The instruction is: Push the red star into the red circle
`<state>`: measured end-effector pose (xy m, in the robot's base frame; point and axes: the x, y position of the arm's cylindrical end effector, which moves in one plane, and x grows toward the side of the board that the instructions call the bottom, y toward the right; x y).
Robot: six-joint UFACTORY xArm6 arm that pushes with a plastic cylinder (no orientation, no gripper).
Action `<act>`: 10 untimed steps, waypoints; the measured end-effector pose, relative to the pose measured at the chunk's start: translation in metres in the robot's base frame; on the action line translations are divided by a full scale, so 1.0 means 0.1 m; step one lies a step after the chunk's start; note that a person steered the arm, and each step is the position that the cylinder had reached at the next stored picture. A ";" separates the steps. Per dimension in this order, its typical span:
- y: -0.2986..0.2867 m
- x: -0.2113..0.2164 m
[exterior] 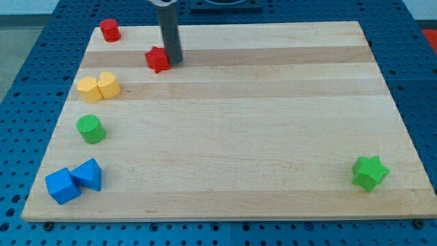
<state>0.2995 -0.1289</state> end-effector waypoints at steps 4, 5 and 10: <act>-0.59 0.41; -0.69 0.26; -0.79 -0.51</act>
<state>0.2486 -0.2076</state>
